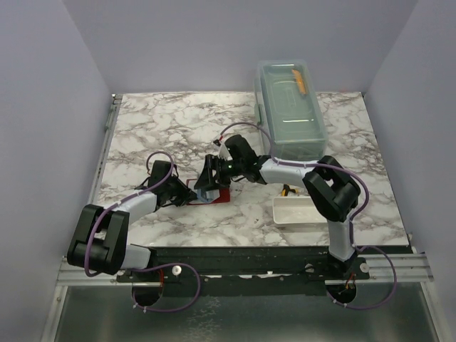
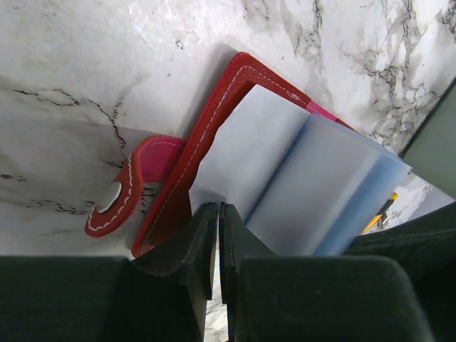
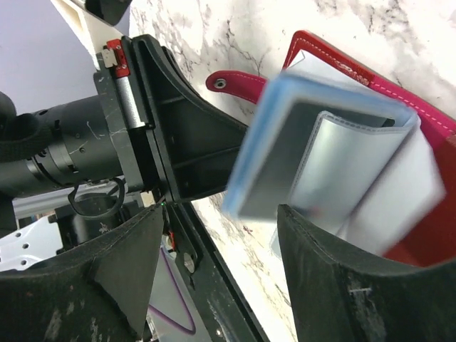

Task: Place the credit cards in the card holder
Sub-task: Open the card holder at the center of the board.

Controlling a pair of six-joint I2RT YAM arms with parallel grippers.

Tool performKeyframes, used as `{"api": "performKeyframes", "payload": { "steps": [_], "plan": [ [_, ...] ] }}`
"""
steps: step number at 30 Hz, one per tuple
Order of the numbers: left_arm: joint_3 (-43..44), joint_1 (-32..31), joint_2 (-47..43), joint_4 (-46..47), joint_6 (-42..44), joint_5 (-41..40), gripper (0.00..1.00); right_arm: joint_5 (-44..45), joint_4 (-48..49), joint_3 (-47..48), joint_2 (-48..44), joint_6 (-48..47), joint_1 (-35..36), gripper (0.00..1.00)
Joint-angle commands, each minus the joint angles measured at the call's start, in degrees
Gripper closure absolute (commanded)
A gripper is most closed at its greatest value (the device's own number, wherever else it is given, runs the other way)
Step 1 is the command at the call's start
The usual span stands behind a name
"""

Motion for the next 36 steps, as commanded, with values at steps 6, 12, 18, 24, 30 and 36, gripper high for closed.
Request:
{"api": "performKeyframes", "payload": {
  "steps": [6,12,18,24,30,36],
  "plan": [
    [-2.9,-0.8,-2.4,-6.7,0.8,0.8,0.8,0.3,-1.2,1.6,2.2,-1.0,0.5,0.32],
    [-1.0,-0.6,-7.6,-11.8,2.2,0.2,0.72,2.9,-2.3,0.2,1.3,-1.8,0.4,0.38],
    [0.7,-0.5,-8.7,-12.6,3.7,1.0,0.69,5.3,-4.2,-0.1,1.0,-3.8,0.4,0.47],
    [1.7,-0.5,-8.8,-12.6,4.4,2.1,0.69,3.9,-3.4,-0.7,1.6,-4.0,0.7,0.47],
    [4.5,-0.5,-8.4,-12.2,6.4,2.2,0.65,6.1,-4.7,-1.8,1.2,-5.4,1.0,0.48],
    [7.2,-0.5,-4.2,-10.2,6.9,2.8,0.65,11.3,-9.2,-1.8,-0.7,-8.5,1.0,0.47]
  ]
}}
